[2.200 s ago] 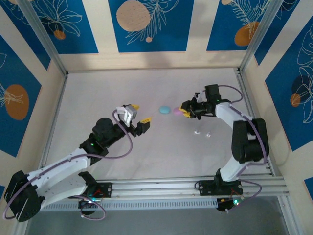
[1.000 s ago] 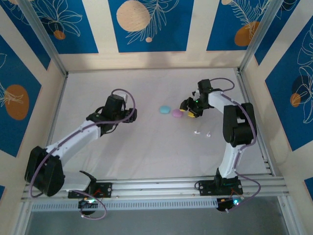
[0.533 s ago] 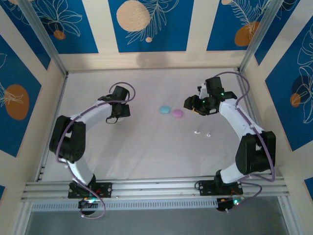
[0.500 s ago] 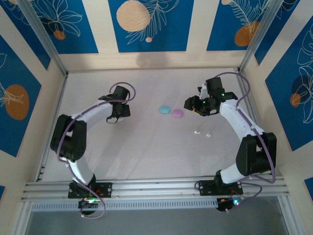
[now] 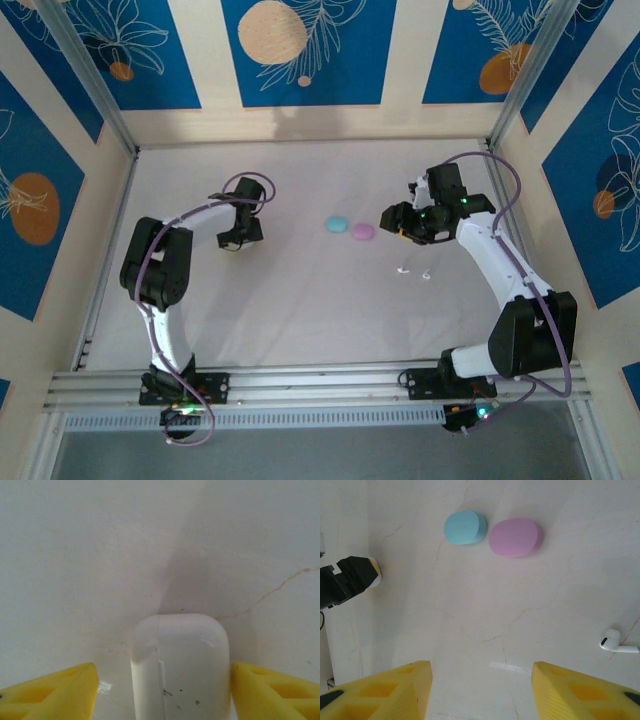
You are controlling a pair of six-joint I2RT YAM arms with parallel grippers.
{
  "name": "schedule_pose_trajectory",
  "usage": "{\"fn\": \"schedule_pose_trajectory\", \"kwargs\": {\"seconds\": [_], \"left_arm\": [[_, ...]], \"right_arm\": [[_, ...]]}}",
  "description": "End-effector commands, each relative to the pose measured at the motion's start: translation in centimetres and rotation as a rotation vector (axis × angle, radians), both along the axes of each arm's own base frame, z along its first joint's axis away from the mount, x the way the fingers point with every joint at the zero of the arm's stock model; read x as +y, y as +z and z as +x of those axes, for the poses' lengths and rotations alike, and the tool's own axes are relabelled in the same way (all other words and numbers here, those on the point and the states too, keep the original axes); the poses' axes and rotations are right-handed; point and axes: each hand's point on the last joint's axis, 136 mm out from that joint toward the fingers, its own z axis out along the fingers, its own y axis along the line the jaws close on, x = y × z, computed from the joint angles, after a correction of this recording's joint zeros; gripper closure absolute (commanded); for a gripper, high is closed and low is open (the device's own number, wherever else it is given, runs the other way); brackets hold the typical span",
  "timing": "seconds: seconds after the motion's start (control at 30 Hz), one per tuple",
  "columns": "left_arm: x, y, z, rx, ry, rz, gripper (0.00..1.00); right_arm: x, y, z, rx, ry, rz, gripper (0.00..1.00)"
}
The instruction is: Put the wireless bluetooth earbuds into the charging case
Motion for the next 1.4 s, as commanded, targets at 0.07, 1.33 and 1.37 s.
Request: {"fn": "schedule_pose_trajectory", "kwargs": {"seconds": [0.07, 1.33, 1.37], "left_arm": [[0.5, -1.5, -0.9, 0.03, 0.002, -0.007, 0.43], [-20.7, -0.7, -16.1, 0.019, -1.2, -0.141, 0.59], [-21.3, -0.5, -16.6, 0.011, -1.24, -0.142, 0.59]], "right_arm": [[0.3, 0.0, -1.6, 0.031, 0.007, 0.029, 0.45], [-2.4, -0.1, -1.6, 0.035, -0.095, 0.134, 0.44], [-2.5, -0.3, -1.7, 0.04, -0.099, 0.14, 0.45]]}}
